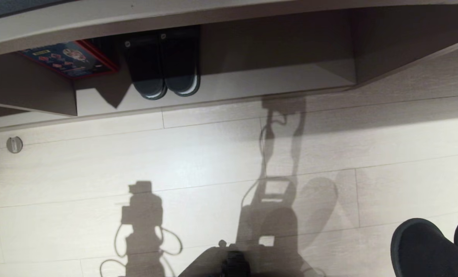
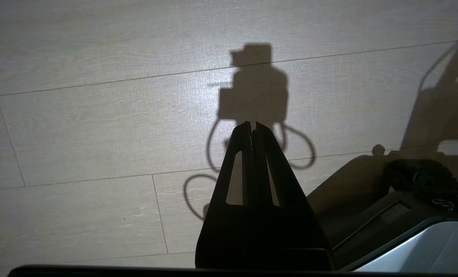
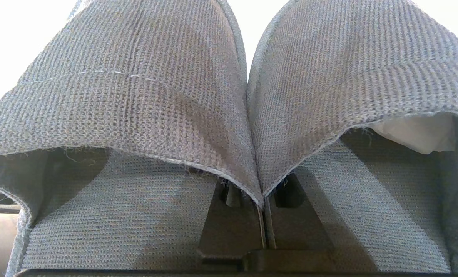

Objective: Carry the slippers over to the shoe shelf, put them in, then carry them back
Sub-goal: Place the slippers on the floor

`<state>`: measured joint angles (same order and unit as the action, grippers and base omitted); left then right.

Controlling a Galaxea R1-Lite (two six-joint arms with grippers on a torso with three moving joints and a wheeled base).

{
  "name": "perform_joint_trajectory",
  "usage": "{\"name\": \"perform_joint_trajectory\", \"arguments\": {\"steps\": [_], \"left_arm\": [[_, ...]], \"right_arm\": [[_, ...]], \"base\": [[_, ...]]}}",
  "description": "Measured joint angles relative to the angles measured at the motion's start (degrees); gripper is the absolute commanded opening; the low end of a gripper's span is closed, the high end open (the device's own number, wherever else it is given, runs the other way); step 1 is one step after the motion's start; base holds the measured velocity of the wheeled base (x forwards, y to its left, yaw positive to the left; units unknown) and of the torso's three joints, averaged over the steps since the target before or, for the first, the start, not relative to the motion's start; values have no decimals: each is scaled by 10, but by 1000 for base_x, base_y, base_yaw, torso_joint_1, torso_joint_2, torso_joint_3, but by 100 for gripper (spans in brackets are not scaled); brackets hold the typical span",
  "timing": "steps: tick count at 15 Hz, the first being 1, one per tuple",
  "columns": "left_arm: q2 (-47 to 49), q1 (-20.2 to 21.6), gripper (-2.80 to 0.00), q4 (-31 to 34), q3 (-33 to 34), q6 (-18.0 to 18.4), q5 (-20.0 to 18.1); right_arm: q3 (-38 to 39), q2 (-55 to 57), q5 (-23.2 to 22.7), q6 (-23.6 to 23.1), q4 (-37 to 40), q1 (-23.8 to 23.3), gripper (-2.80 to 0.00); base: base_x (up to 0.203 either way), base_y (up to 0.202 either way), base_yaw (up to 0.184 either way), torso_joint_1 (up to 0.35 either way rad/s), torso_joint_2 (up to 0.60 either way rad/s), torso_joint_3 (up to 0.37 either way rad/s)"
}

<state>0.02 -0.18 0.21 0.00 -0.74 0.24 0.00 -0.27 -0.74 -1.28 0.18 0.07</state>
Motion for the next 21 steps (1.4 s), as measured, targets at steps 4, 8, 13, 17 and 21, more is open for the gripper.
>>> {"name": "perform_joint_trajectory", "arguments": {"steps": [4, 8, 13, 17, 21], "left_arm": [[0, 0, -280, 0, 0, 0, 0], [0, 0, -280, 0, 0, 0, 0], [0, 0, -280, 0, 0, -1, 0], [0, 0, -280, 0, 0, -1, 0], [0, 0, -280, 0, 0, -2, 0]], "right_arm": [[0, 0, 0, 0, 0, 0, -280], [0, 0, 0, 0, 1, 0, -280], [0, 0, 0, 0, 1, 0, -280], [0, 0, 0, 0, 1, 0, -280], [0, 1, 0, 0, 1, 0, -280]], "base": [[0, 0, 0, 2, 4, 205], [0, 0, 0, 4, 2, 205], [0, 0, 0, 4, 3, 203], [0, 0, 0, 2, -2, 201], [0, 0, 0, 1, 5, 204]]}}
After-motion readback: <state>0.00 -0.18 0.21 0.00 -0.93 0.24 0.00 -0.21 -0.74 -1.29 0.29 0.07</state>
